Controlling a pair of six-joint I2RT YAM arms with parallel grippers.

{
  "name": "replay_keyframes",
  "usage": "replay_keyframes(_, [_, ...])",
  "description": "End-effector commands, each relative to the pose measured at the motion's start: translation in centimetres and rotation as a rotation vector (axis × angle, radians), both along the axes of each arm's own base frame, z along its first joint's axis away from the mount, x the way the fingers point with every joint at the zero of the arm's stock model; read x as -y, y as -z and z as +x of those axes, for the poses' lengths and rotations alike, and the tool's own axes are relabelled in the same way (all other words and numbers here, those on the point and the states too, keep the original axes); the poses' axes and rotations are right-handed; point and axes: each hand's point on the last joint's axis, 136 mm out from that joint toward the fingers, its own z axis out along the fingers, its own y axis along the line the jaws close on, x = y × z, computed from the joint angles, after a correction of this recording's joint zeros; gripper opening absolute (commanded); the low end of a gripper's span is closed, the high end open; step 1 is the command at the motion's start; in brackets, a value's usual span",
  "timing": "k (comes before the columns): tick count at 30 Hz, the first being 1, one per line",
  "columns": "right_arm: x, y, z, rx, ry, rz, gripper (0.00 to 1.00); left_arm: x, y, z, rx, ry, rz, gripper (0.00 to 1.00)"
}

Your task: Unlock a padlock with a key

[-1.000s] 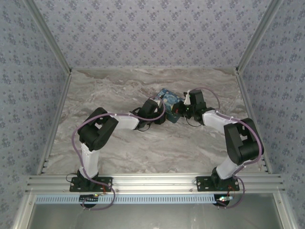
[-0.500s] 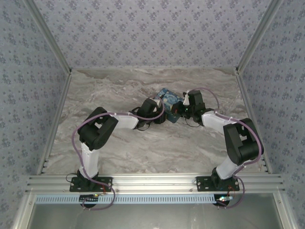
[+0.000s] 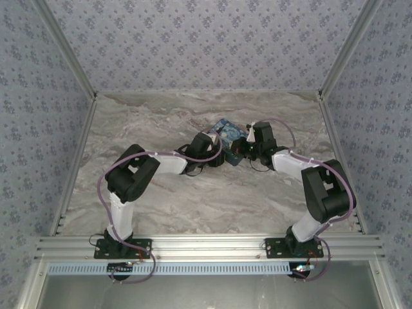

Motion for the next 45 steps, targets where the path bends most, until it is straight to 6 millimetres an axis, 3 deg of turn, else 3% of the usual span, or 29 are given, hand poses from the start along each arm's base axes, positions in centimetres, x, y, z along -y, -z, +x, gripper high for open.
replay_keyframes(1, [0.4,2.6,-2.1,-0.106,0.004,-0.044,0.0,1.3,0.1,0.3,0.002,0.028,-0.022,0.38])
replay_keyframes(9, [0.3,1.2,-1.8,-0.051,-0.004,-0.035,0.0,1.6,-0.8,0.2,0.023,0.046,-0.045,0.3])
replay_keyframes(19, [0.9,-2.2,-1.0,0.054,-0.008,-0.021,0.0,1.9,-1.7,0.0,0.018,0.055,-0.073,0.31])
replay_keyframes(39, [2.2,-1.0,-1.3,0.024,0.002,-0.033,0.0,0.9,-1.2,0.8,0.03,0.094,-0.094,0.46])
replay_keyframes(45, [2.5,-0.8,-1.3,0.023,0.0,-0.034,0.0,0.2,-2.4,0.8,0.1,0.137,-0.113,0.55])
